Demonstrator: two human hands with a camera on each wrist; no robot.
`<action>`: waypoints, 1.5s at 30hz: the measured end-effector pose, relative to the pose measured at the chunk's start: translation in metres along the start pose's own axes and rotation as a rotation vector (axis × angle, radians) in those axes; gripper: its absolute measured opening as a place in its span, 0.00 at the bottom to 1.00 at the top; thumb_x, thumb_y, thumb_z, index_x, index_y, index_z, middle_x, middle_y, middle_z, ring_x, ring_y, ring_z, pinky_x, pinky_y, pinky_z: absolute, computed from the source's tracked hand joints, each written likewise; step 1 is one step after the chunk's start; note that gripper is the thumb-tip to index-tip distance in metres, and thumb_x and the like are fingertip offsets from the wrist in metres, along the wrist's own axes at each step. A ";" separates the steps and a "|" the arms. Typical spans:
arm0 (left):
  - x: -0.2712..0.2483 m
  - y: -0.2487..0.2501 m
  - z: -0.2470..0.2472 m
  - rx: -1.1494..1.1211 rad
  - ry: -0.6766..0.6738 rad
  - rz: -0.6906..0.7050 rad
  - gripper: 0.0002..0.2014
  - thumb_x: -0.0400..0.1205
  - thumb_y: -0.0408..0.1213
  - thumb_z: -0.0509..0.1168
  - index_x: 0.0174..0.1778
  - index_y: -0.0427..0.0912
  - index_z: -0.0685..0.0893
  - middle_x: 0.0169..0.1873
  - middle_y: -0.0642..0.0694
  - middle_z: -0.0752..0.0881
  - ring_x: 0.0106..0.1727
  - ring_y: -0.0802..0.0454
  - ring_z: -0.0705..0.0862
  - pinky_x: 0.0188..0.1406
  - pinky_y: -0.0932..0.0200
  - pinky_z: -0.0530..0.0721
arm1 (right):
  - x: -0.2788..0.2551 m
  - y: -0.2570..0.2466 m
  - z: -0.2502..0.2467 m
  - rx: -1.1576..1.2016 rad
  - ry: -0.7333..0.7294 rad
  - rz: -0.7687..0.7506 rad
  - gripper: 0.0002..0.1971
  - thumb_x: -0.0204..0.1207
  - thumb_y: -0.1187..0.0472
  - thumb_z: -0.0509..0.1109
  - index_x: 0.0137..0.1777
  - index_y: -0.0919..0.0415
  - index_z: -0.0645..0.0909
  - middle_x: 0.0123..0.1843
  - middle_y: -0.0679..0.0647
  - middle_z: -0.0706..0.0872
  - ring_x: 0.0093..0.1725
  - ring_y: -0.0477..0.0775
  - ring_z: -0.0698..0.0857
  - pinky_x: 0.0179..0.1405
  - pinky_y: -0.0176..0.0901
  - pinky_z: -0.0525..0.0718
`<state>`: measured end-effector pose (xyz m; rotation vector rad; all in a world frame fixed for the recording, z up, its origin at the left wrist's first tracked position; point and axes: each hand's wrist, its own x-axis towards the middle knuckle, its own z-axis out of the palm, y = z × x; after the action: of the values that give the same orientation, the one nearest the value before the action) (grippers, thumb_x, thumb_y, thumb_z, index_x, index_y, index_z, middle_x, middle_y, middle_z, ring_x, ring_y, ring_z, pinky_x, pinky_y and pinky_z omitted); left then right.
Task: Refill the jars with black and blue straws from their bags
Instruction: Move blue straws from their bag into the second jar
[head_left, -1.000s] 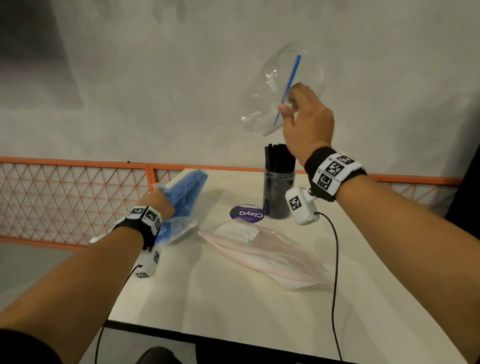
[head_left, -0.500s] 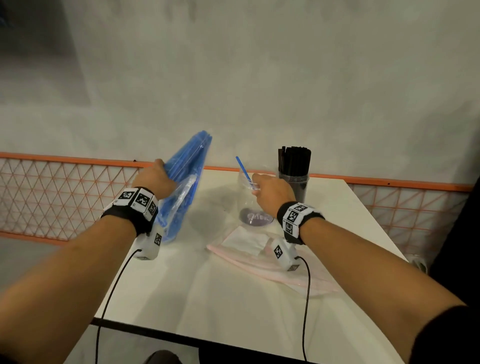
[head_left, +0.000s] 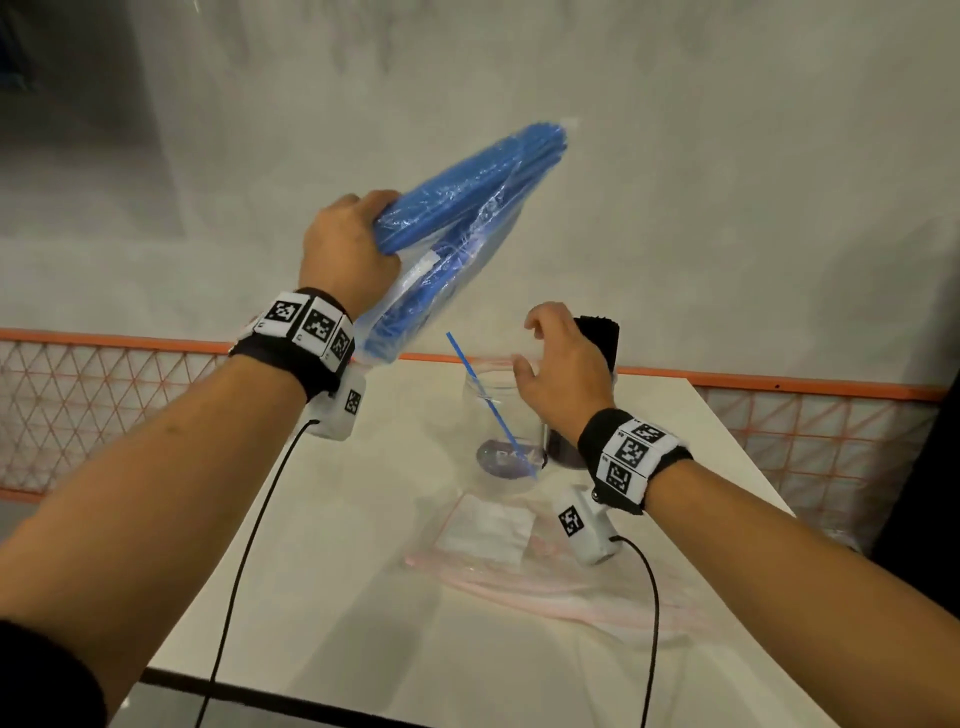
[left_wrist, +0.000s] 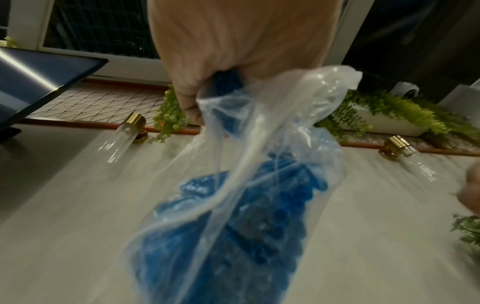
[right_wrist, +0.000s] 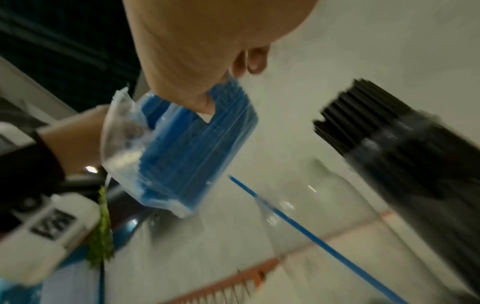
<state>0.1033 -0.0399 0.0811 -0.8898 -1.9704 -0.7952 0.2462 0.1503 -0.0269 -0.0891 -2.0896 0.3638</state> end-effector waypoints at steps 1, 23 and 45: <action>0.005 0.008 -0.003 -0.036 0.020 0.035 0.27 0.73 0.30 0.65 0.69 0.47 0.83 0.49 0.38 0.86 0.48 0.39 0.83 0.48 0.56 0.76 | 0.008 -0.006 -0.009 -0.022 0.079 -0.036 0.21 0.66 0.61 0.74 0.58 0.56 0.72 0.56 0.51 0.77 0.50 0.56 0.80 0.46 0.54 0.83; 0.015 0.081 0.002 -0.756 -0.205 -0.117 0.37 0.68 0.54 0.79 0.72 0.47 0.75 0.65 0.45 0.81 0.65 0.51 0.82 0.70 0.53 0.79 | 0.062 -0.006 -0.108 0.287 0.294 0.343 0.05 0.67 0.61 0.69 0.43 0.55 0.80 0.37 0.54 0.87 0.39 0.58 0.86 0.41 0.57 0.87; 0.005 0.110 0.068 -0.326 -0.361 0.050 0.10 0.83 0.40 0.67 0.35 0.45 0.84 0.27 0.51 0.82 0.28 0.53 0.77 0.30 0.60 0.70 | -0.001 0.074 -0.126 0.439 0.357 0.474 0.08 0.84 0.55 0.58 0.51 0.46 0.80 0.45 0.48 0.85 0.41 0.45 0.82 0.41 0.39 0.78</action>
<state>0.1620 0.0757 0.0764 -1.3485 -2.1490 -0.9999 0.3481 0.2485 0.0109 -0.3619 -1.5814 1.0067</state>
